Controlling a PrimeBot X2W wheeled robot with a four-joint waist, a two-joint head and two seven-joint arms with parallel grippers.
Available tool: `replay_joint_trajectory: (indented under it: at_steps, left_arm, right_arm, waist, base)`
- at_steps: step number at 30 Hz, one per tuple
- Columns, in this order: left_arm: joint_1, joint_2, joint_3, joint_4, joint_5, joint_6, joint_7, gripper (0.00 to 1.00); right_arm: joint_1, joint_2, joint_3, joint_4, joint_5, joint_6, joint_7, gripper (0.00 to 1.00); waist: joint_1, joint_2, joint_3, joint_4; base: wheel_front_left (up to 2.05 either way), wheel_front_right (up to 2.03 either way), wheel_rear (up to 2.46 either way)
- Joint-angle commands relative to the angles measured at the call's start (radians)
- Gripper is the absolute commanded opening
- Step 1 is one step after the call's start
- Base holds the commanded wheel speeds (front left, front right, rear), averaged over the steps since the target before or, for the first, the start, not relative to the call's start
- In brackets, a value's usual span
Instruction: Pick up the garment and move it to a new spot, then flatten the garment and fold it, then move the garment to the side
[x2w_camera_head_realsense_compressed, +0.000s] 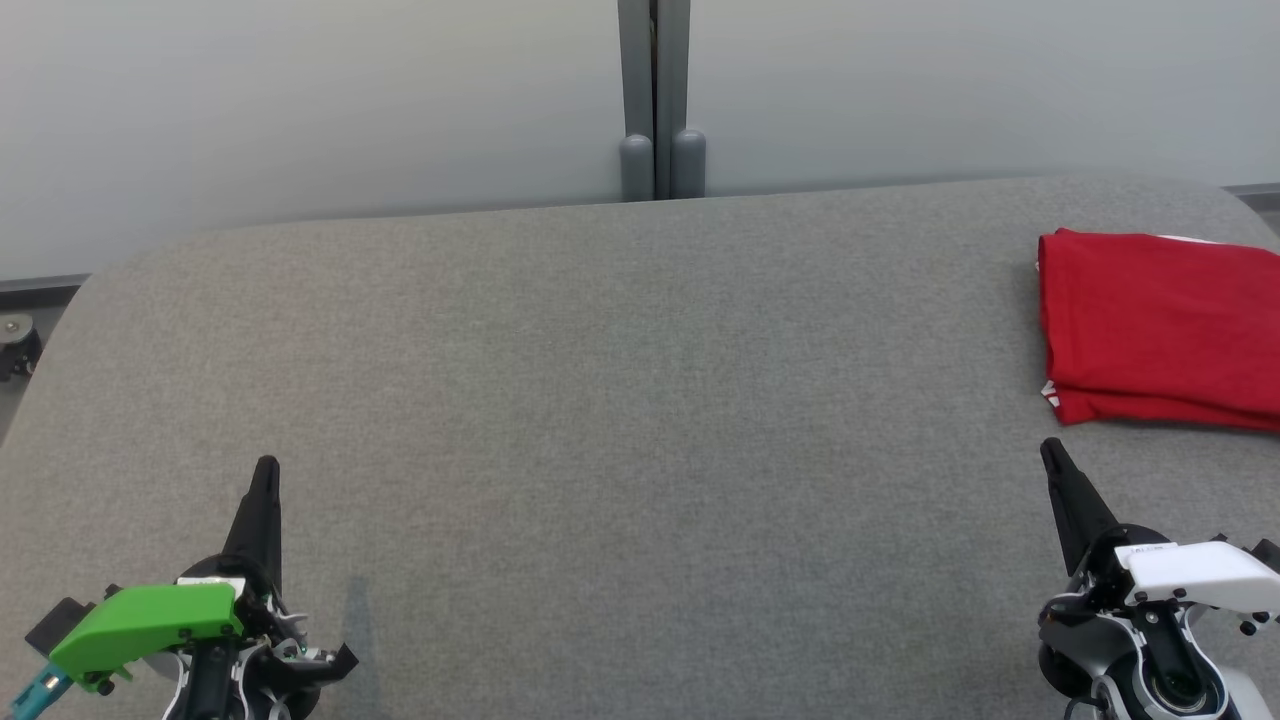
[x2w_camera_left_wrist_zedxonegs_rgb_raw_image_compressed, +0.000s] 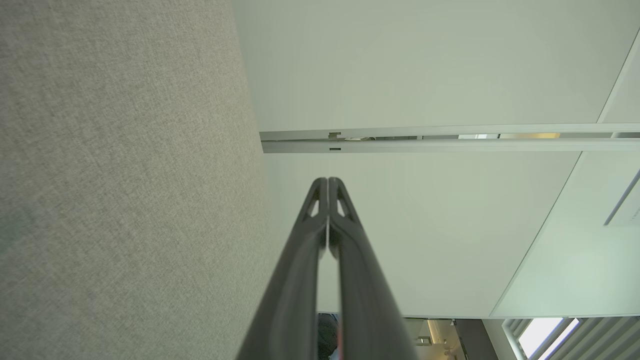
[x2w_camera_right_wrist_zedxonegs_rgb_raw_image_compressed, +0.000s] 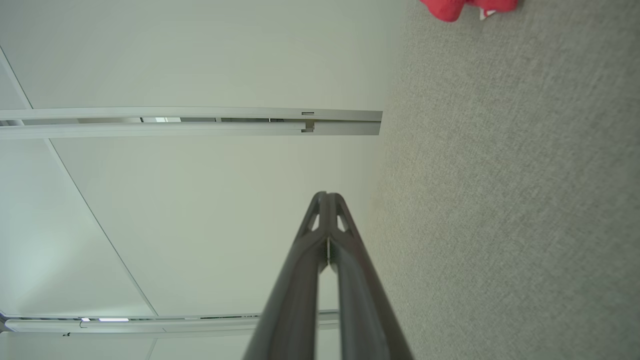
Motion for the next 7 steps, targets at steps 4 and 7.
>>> replay_joint_trajectory:
  at_steps: [4, 7]
  left_arm:
    - [-0.009, 0.004, 0.005, -0.003, 0.001, -0.003, 0.003, 0.00]
    - [-0.009, 0.004, 0.005, -0.003, 0.001, -0.003, 0.003, 0.00]
  right_arm:
    - [-0.007, -0.005, -0.002, -0.004, 0.002, 0.000, 0.004, 0.00]
    - [-0.007, -0.005, -0.002, -0.004, 0.002, 0.000, 0.004, 0.00]
  waist:
    - [0.0000, -0.0001, 0.000, 0.000]
    - [0.0000, -0.0001, 0.000, 0.000]
  base:
    - [0.00, 0.00, 0.00]
    - [0.00, 0.00, 0.00]
